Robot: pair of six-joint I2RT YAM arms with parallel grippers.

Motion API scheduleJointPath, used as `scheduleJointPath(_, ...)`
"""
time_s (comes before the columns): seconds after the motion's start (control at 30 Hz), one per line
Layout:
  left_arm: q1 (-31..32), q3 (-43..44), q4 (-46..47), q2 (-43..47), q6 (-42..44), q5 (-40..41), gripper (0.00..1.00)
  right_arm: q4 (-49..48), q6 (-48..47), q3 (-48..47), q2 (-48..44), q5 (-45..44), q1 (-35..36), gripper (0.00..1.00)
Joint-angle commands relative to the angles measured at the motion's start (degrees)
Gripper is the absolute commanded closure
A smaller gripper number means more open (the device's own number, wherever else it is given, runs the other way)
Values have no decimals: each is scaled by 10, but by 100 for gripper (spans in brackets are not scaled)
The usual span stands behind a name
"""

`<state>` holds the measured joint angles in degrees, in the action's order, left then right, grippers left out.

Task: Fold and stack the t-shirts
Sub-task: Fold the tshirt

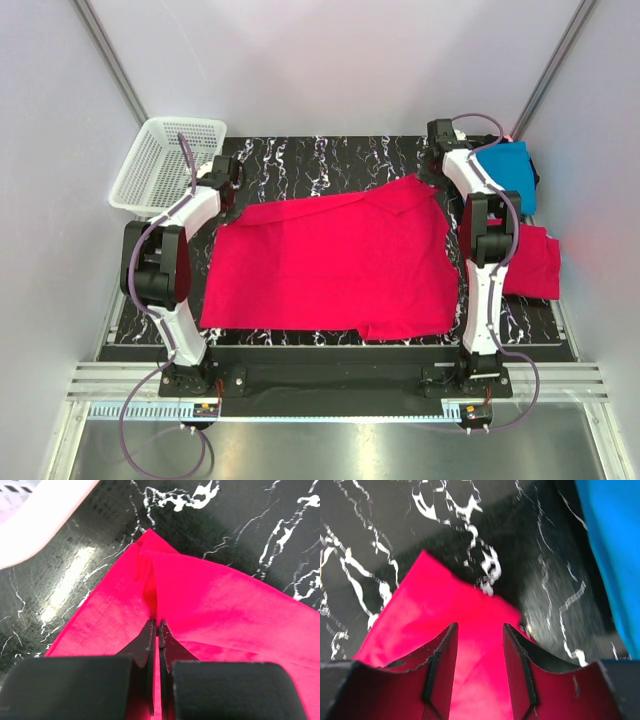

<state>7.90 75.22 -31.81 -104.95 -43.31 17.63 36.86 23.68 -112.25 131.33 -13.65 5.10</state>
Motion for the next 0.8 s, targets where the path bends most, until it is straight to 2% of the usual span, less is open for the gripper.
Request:
scheduleJointPath(0.0, -3, 30, 11, 14, 12, -19, 100, 38, -25, -62, 37, 33, -4, 52)
scheduleJointPath(0.2, -3, 36, 9, 12, 18, -29, 100, 62, -27, -126, 72, 50, -31, 51)
scheduleJointPath(0.27, -3, 37, 10, 11, 21, -29, 100, 83, -25, -148, 76, 30, -36, 50)
scheduleJointPath(0.5, -3, 41, 10, 4, 17, -39, 100, 96, -36, -140, 69, 12, -48, 50)
scheduleJointPath(0.77, -3, 41, 8, 9, 18, -37, 100, 90, -32, -128, 74, 98, -48, 55)
